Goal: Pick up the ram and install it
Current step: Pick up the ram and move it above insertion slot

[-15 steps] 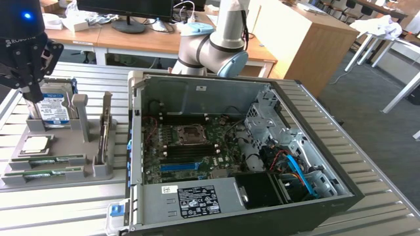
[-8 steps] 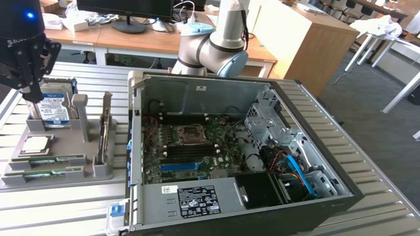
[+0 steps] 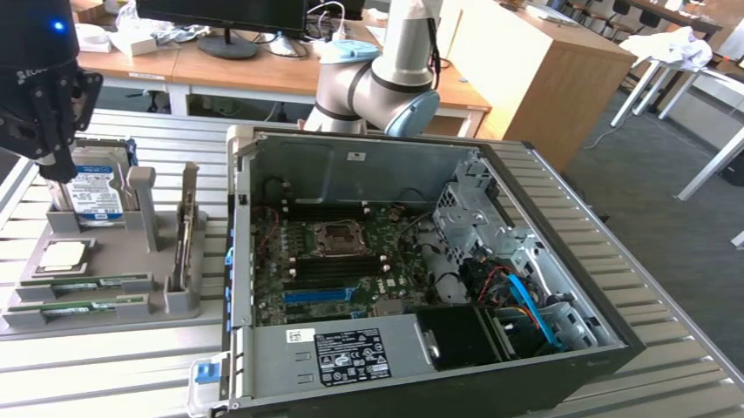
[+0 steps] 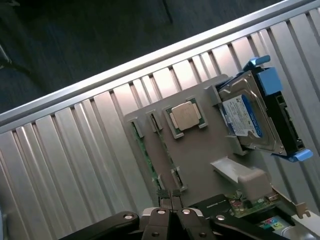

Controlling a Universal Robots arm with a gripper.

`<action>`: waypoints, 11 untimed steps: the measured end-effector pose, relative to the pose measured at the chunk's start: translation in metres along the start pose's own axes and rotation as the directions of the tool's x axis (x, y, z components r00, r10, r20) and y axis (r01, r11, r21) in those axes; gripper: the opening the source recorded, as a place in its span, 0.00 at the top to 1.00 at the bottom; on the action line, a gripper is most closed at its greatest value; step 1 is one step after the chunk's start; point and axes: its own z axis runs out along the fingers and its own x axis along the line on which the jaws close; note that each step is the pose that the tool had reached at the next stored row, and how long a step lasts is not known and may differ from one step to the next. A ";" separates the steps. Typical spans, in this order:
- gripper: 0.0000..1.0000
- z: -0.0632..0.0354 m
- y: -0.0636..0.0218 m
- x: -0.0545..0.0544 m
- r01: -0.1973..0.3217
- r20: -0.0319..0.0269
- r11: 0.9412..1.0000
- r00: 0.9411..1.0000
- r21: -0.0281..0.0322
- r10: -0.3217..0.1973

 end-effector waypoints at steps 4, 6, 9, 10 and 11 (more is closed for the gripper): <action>0.90 0.0000 0.0000 0.000 0.061 -0.003 0.998 0.998 0.001 -0.061; 0.90 0.0001 0.0000 0.000 0.094 -0.004 0.996 0.996 0.001 -0.094; 0.90 0.0001 0.0000 0.000 0.144 -0.006 0.990 0.989 0.002 -0.144; 0.90 0.0002 0.0000 0.000 0.161 -0.007 0.987 0.987 0.002 -0.160; 0.90 0.0002 0.0000 0.000 0.177 -0.007 0.984 0.984 0.002 -0.177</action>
